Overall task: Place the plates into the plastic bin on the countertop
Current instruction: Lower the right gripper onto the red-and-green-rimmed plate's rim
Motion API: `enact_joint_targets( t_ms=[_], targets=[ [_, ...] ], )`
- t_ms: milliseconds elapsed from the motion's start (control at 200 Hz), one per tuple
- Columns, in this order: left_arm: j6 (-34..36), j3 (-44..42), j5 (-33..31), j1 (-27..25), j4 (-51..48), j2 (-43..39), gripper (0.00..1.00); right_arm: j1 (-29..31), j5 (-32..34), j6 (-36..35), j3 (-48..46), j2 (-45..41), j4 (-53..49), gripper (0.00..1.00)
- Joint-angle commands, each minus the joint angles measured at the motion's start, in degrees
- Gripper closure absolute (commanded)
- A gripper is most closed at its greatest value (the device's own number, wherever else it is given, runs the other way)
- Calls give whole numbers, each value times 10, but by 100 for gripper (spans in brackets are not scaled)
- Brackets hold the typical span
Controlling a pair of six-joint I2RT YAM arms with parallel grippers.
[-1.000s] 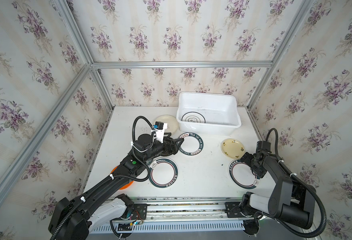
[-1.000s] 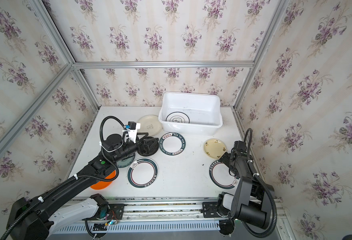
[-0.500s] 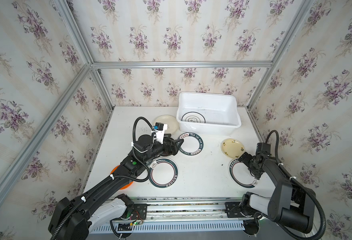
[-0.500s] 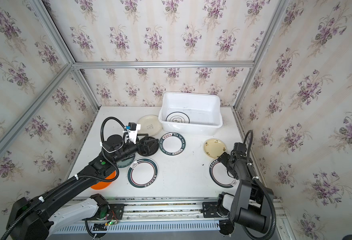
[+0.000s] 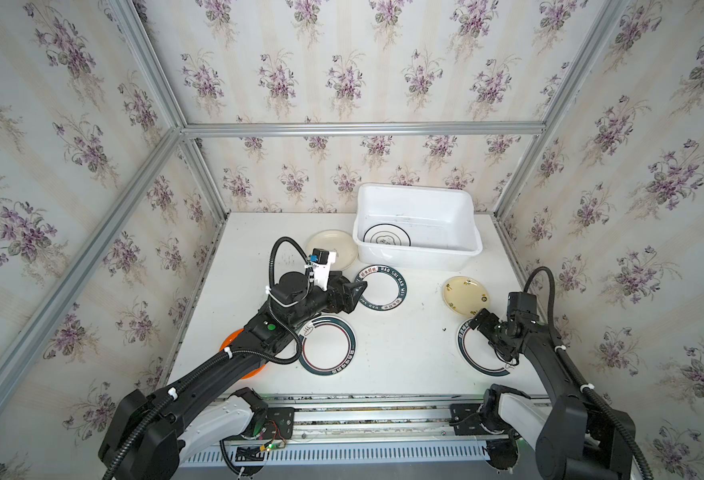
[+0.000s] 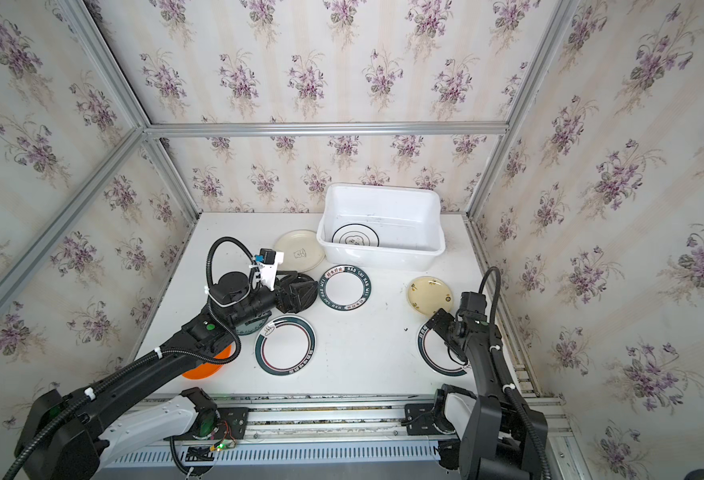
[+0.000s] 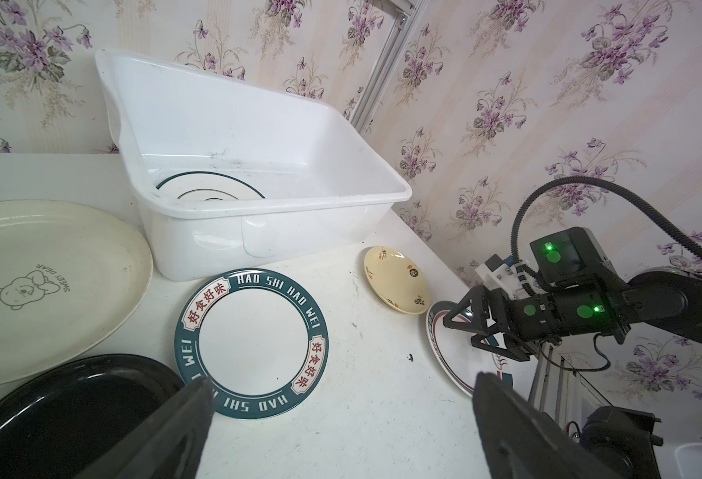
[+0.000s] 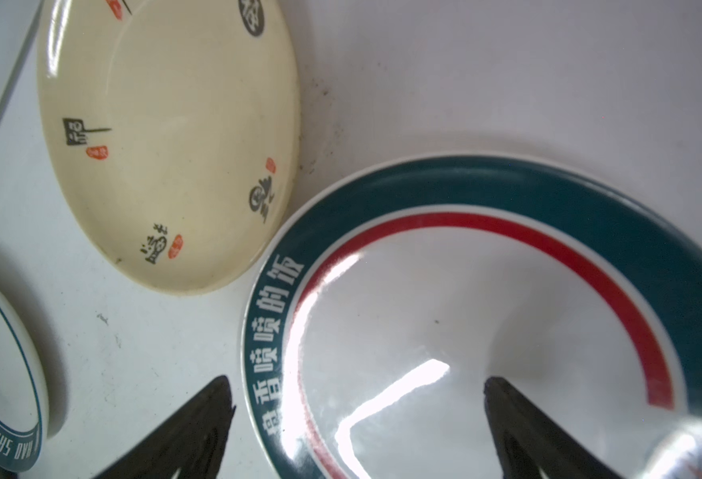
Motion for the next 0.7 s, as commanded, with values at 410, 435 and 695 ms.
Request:
enact_joint_targets(
  t_ms=[410, 435, 695],
  targets=[
    [17, -13, -17, 0, 23, -7, 0, 177, 96, 53, 20, 52, -16, 4],
    [18, -14, -18, 0, 23, -8, 0, 184, 100, 56, 20, 56, -17, 5],
    [25, -21, -26, 0, 19, -17, 0, 213, 111, 72, 32, 98, -21, 17]
  ],
)
